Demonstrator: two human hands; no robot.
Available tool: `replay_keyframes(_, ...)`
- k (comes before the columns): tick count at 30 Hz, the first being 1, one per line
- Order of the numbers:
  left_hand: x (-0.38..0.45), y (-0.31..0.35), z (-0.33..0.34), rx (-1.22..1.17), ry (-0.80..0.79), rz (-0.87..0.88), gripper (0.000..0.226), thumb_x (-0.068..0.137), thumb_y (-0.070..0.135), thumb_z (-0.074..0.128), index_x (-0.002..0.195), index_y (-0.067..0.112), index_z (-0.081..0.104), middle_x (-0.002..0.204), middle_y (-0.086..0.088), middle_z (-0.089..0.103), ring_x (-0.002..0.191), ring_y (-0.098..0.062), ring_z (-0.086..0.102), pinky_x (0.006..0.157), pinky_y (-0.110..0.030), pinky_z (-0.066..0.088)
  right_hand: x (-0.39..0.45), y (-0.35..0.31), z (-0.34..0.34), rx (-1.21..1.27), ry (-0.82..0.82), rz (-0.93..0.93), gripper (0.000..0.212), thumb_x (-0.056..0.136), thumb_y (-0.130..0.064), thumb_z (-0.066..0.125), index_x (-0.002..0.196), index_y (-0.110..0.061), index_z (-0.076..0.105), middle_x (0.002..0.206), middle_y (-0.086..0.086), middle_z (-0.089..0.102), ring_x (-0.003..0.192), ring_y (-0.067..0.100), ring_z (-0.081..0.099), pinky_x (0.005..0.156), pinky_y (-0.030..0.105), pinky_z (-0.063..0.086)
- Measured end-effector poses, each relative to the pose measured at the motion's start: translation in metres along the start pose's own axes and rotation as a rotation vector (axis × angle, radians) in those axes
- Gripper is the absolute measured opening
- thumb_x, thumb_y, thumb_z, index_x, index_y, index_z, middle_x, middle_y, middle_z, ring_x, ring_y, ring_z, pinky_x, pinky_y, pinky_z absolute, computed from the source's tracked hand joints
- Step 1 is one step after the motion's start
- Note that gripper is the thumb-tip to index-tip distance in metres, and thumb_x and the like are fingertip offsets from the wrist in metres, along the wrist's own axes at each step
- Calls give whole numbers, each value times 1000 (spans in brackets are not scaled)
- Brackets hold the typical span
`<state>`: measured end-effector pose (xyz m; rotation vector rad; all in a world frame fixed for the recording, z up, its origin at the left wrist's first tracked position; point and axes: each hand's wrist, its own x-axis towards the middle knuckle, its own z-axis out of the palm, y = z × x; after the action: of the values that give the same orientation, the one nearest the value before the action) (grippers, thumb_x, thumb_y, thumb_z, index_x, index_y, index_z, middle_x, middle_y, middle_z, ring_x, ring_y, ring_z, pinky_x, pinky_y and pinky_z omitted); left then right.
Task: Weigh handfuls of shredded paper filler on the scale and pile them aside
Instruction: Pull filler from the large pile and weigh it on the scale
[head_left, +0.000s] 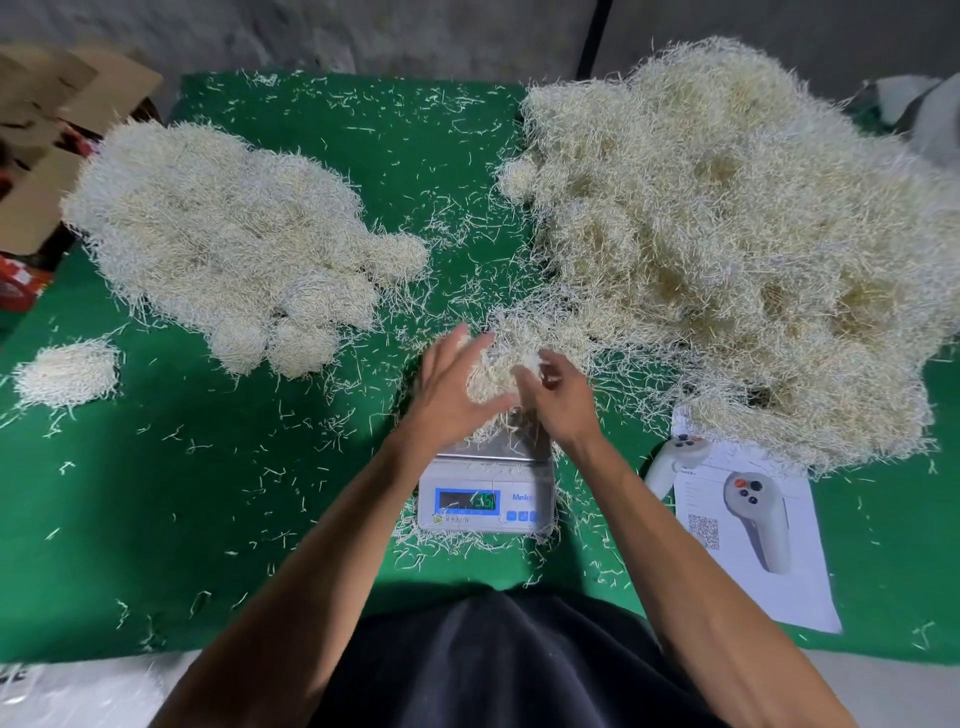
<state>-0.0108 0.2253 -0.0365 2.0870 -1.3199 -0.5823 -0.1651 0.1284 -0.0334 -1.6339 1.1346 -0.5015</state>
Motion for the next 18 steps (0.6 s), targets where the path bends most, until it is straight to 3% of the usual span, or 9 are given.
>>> replay_keyframes(2, 10, 8, 5, 135, -137, 41, 89, 79, 63, 72, 154, 47, 27, 165, 16, 14, 151, -14, 11, 121, -63, 13, 3, -8, 3, -6, -42, 41, 29, 99, -36, 65, 112, -10, 66, 103, 13, 71, 79, 22, 72, 81, 51, 62)
replay_keyframes(4, 15, 10, 9, 102, -69, 37, 74, 86, 49, 73, 150, 37, 40, 158, 8, 37, 145, -15, 29, 119, -56, 28, 3, -14, 2, 51, -36, 16, 21, 100, -31, 65, 94, -11, 66, 87, 18, 72, 77, 36, 72, 81, 58, 59)
replay_keyframes(7, 17, 12, 10, -35, 47, -53, 58, 91, 40, 72, 144, 32, 50, 145, -1, 53, 117, -12, 55, 107, -37, 42, 5, -27, -7, 94, 6, -20, 19, 101, -28, 65, 93, -11, 69, 85, 16, 74, 84, 38, 72, 86, 52, 58)
replay_keyframes(9, 19, 15, 10, -175, 41, -125, 57, 93, 34, 71, 146, 29, 50, 146, -3, 55, 80, -6, 62, 85, -30, 53, 6, -38, -10, 134, 23, -7, 21, 101, -30, 64, 91, -12, 68, 85, 12, 73, 82, 29, 71, 84, 45, 59)
replay_keyframes(11, 24, 18, 9, -313, 40, -161, 55, 94, 26, 71, 145, 29, 50, 148, -2, 54, 49, -8, 51, 54, -29, 53, 4, -48, -10, 161, 21, -2, 22, 102, -30, 61, 93, -12, 67, 87, 7, 71, 81, 19, 69, 79, 37, 59)
replay_keyframes(14, 39, 23, -4, -456, 57, -198, 51, 93, 15, 71, 141, 25, 56, 141, -5, 60, 39, 2, 40, 38, -21, 37, 0, -63, -9, 169, 13, -83, 23, 105, -28, 57, 95, -9, 67, 86, 9, 67, 81, 16, 64, 78, 32, 56)
replay_keyframes(18, 60, 27, -24, -537, 31, -219, 47, 86, 14, 78, 131, 23, 66, 98, -4, 73, 38, 0, 34, 35, -20, 29, -1, -70, -14, 244, 41, -123, 23, 105, -28, 56, 92, -11, 66, 77, -3, 67, 70, 6, 63, 67, 19, 51)
